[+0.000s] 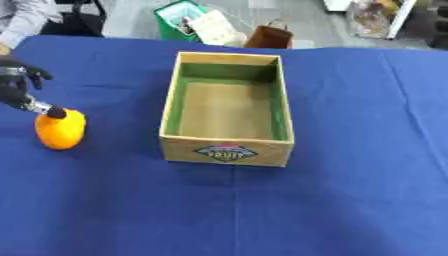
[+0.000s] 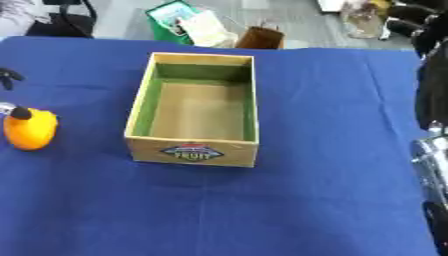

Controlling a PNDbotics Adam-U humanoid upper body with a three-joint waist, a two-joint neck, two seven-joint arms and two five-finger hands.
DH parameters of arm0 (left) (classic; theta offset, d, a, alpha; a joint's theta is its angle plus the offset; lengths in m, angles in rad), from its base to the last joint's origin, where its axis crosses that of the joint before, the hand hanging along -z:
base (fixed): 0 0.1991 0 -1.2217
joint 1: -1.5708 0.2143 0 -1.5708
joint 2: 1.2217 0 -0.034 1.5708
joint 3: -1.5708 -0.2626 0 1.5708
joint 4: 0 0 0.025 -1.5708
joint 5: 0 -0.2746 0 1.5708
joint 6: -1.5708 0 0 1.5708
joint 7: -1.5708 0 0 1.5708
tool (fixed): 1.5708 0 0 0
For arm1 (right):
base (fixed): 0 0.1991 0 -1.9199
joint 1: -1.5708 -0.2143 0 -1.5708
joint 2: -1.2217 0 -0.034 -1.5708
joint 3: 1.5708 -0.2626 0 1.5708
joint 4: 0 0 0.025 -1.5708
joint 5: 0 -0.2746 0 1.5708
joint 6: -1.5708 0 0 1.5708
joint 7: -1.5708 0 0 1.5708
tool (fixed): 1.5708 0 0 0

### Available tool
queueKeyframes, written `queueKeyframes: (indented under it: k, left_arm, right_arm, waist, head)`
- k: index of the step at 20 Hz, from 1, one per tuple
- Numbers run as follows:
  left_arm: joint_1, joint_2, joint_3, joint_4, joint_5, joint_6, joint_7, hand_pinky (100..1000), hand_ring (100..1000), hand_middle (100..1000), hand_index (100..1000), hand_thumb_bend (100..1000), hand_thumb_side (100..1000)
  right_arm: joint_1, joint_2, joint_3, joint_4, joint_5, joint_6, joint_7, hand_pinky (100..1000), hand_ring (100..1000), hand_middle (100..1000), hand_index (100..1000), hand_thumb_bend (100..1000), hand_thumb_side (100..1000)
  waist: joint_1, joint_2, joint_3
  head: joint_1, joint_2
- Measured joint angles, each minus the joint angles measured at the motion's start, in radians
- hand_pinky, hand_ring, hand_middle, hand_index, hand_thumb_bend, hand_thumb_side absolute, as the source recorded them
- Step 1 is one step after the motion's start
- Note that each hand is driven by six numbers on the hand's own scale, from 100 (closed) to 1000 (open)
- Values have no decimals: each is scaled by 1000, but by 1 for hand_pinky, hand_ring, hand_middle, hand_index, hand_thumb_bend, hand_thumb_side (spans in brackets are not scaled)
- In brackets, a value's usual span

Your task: Pick up objects on the table and place them in the box.

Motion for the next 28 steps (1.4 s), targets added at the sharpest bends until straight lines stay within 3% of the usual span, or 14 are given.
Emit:
queueKeyframes:
  k: [6,13,18,24,28]
  left_arm:
    - [35,32,-35,-25,57,9,-9,696,765,803,988,817,822]
    - [63,35,-48,-26,-16,26,-24,682,779,792,989,796,812]
    - [74,23,-48,-31,-45,40,-30,665,756,723,954,774,785]
    - [83,-3,-52,-31,-39,45,-20,629,734,694,863,700,778]
    - [83,-8,-54,-30,-27,35,-11,611,717,672,815,610,698]
  right_arm:
    - [2,0,0,0,0,1,1,762,750,717,799,100,1000]
    - [2,0,0,0,0,1,2,762,751,715,797,100,1000]
    - [2,2,0,0,0,2,3,763,752,714,797,100,1000]
    - [2,9,0,0,0,2,3,764,753,714,798,100,1000]
    - [2,9,0,0,0,2,3,765,753,714,799,100,1000]
  waist:
    - [4,3,2]
    - [-1,5,0]
    - [-2,9,-1]
    - [-6,10,-5]
    - [-6,10,-5]
  head:
    - [0,0]
    - [1,0]
    - [3,0]
    - [4,0]
    - [4,0]
